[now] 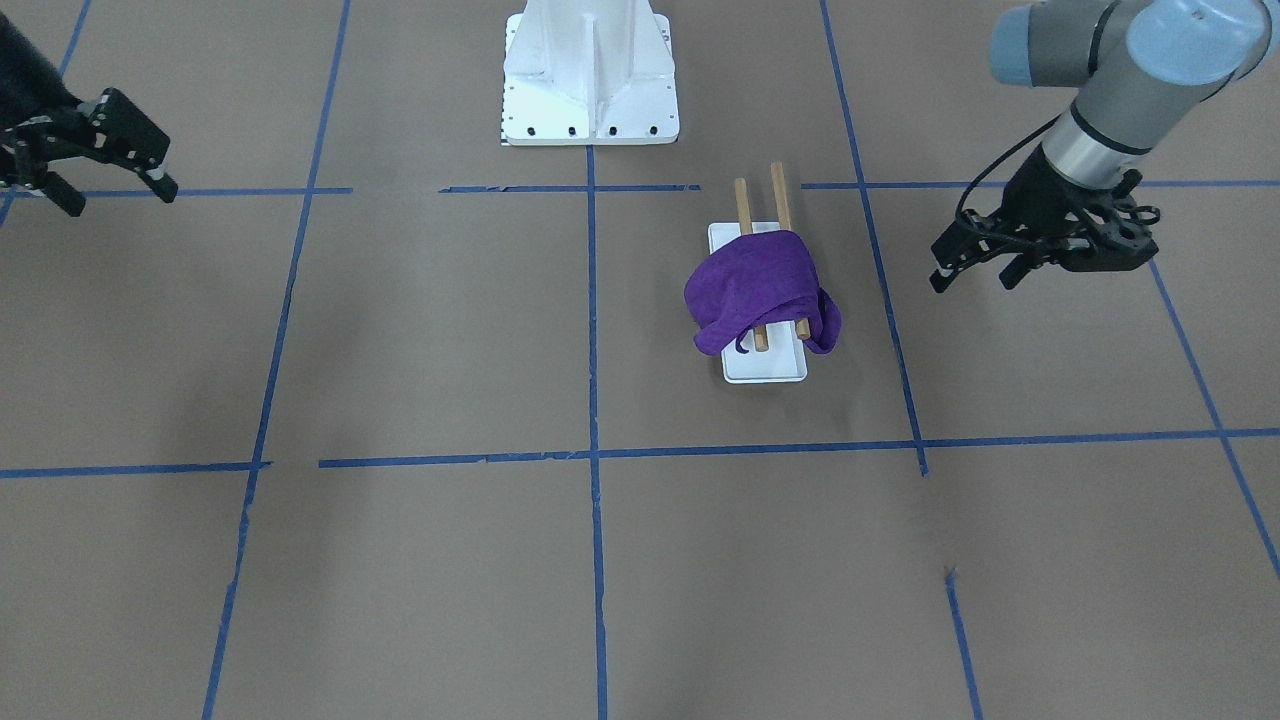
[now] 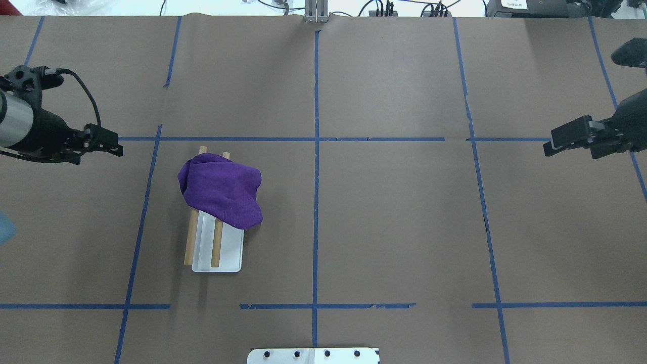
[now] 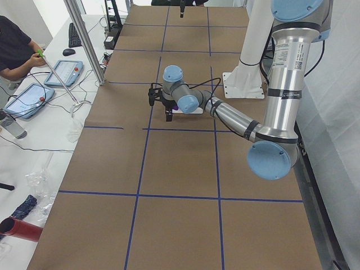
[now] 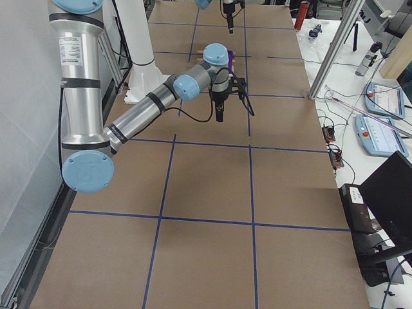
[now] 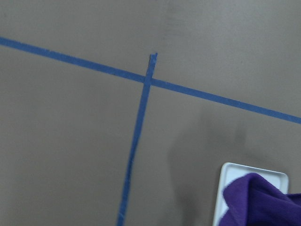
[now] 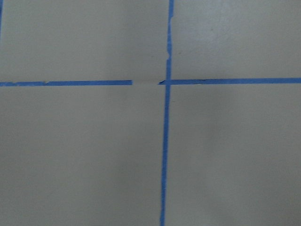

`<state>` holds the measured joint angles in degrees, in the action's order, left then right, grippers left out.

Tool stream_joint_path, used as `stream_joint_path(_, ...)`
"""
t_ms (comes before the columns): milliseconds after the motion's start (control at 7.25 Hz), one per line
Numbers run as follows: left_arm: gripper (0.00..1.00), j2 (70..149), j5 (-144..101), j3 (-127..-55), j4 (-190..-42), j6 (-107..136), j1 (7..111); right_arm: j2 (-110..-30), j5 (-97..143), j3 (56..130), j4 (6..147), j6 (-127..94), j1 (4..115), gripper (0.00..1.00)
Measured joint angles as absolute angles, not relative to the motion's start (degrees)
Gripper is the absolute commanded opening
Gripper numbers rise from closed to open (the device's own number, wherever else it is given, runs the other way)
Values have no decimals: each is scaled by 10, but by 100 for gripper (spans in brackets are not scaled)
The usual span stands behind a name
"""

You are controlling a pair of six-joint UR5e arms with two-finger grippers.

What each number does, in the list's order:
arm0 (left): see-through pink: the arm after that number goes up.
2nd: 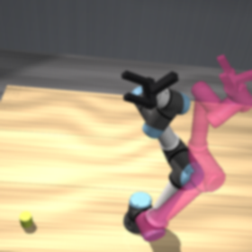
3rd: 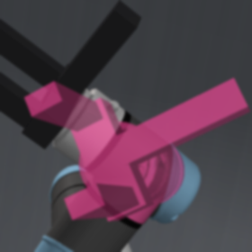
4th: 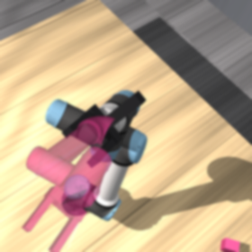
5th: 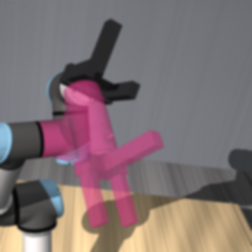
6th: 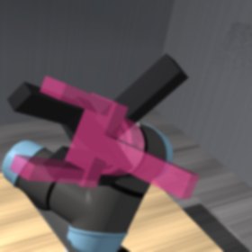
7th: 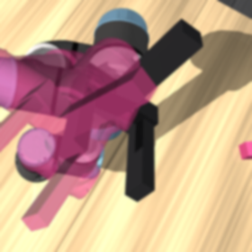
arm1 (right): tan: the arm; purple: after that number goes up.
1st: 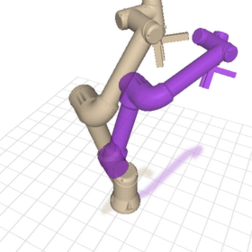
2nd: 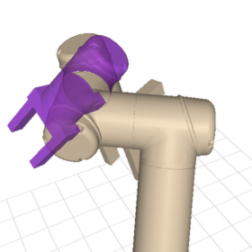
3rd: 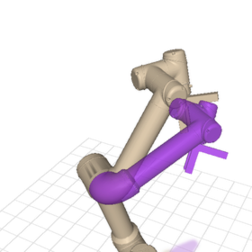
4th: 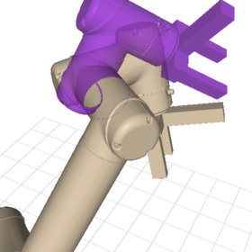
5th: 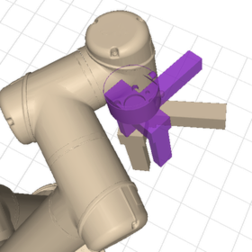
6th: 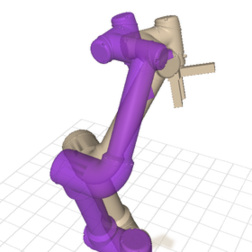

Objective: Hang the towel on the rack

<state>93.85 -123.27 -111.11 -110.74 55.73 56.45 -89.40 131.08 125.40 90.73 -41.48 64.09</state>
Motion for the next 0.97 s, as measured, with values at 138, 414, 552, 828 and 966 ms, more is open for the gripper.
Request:
stream_joint_path(138, 100, 922, -1237, -1101, -1107, 453, 614, -905, 1319, 1212, 907, -339, 684, 100)
stream_joint_path(414, 100, 888, -1275, -1063, -1106, 239, 715, -925, 1325, 1115, 908, -177, 777, 100)
stream_joint_path(552, 100, 880, -1299, -1029, -1102, 130, 772, -930, 1326, 1071, 911, -109, 823, 100)
stream_joint_path(828, 100, 870, -1345, -985, -1067, 19, 844, -936, 1323, 1009, 946, 5, 875, 100)
stream_joint_path(966, 100, 867, -1354, -985, -1026, 2, 865, -938, 1322, 985, 964, 51, 893, 100)
